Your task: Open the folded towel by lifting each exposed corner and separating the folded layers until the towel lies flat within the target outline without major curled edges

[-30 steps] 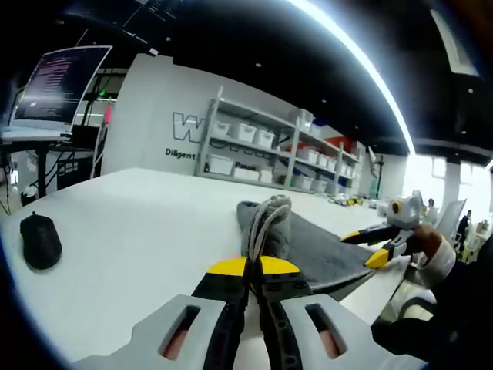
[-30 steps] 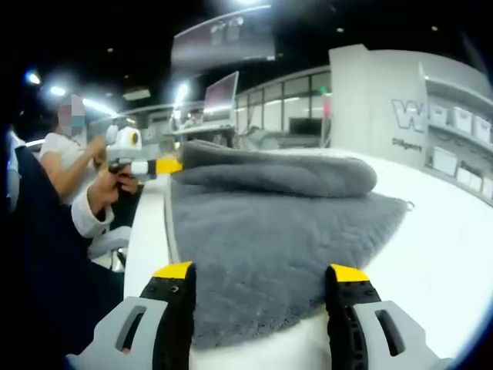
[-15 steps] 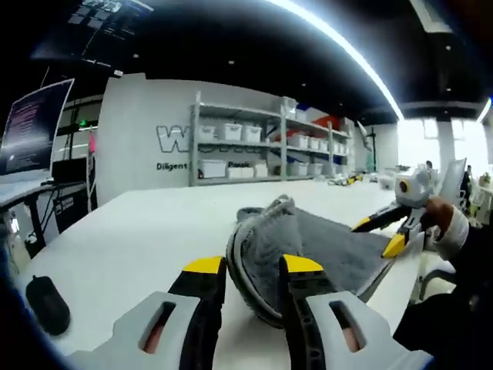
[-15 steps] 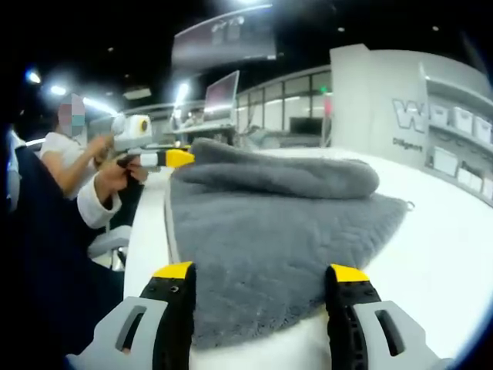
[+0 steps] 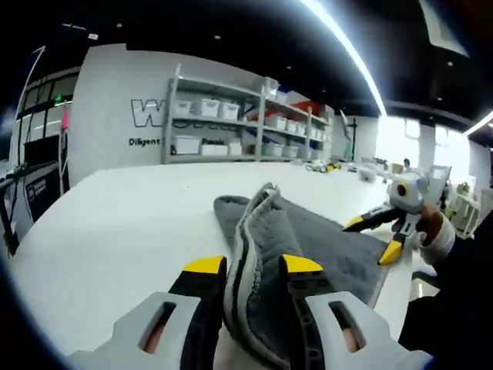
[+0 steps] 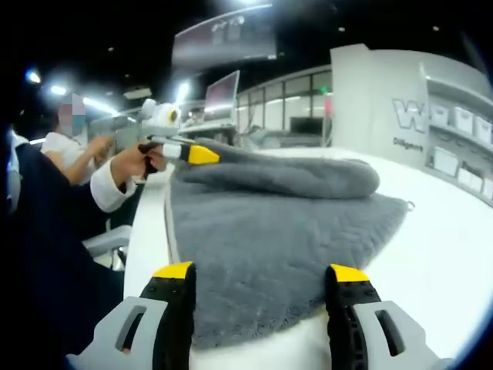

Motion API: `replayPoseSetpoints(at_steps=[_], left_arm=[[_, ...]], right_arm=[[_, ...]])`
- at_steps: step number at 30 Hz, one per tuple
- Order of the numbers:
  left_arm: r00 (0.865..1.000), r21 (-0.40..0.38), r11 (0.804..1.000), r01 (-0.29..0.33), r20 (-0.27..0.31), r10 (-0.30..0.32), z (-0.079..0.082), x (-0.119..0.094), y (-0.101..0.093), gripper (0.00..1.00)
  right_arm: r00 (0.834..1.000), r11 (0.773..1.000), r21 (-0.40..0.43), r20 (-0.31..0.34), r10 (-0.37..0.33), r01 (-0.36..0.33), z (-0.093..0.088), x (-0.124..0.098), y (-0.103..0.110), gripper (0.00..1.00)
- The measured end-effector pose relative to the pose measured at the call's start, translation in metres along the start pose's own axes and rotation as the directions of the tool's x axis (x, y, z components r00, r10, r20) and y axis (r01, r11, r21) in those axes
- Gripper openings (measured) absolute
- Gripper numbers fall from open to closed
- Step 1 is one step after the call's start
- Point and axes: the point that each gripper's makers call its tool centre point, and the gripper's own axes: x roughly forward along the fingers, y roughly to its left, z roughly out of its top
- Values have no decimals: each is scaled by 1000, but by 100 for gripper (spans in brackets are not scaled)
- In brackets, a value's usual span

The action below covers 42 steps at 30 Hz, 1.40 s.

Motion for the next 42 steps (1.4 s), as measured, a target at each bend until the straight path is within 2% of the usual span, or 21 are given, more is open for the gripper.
replayPoseSetpoints(at_steps=[2, 3, 4, 6, 9, 10, 11, 12, 15, 23, 28, 34, 42], left_arm=[[999, 21, 1000, 12, -42, -11, -2, 4, -2, 26], [995, 45, 998, 37, -91, -33, -6, 7, -6, 26], [994, 59, 997, 43, -107, -36, -6, 9, -7, 25], [993, 69, 997, 42, -116, -33, -2, 13, -6, 23], [986, 77, 995, 60, -162, -47, -3, 19, -5, 19], [982, 83, 994, 71, -182, -55, -4, 21, -5, 16], [982, 84, 994, 69, -179, -53, -2, 23, -3, 9], [983, 87, 994, 61, -178, -45, -1, 25, 1, 6], [973, 86, 995, 59, -226, -38, -9, 29, 5, 6], [985, 127, 992, -3, -170, 25, -1, 12, 10, 5], [988, 122, 992, -46, -139, 63, 1, -3, 16, 4], [992, 65, 994, -89, -88, 94, -2, -16, 29, 4], [989, -17, 992, -127, -72, 125, -20, -34, 44, 5]], right_arm=[[1000, 1000, 0, 0, 0, 0, 0, 0, 0, 67], [1000, 1000, 0, 0, 1, -1, 0, 0, 0, 67], [1000, 1000, 0, 0, 1, -1, 0, 0, 0, 67], [1000, 1000, -1, -1, 1, -1, 0, 0, 1, 67], [1000, 1000, -1, -1, 1, -1, 0, 0, 1, 67], [1000, 1000, -1, -2, 1, -1, 0, 0, 1, 67], [1000, 1000, -1, -2, 1, -1, 0, 0, 1, 67], [1000, 1000, -1, -2, 2, -2, 0, 0, 1, 67], [1000, 1000, -1, -1, 3, -3, 0, 0, 1, 67], [1000, 1000, -2, 1, 7, -7, 0, 0, 1, 67], [1000, 1000, -2, 1, 7, -7, 0, 0, 1, 67], [1000, 1000, -1, 2, 6, -6, 0, 0, 1, 67], [1000, 1000, 0, 2, 7, -7, 0, 0, 0, 67]])
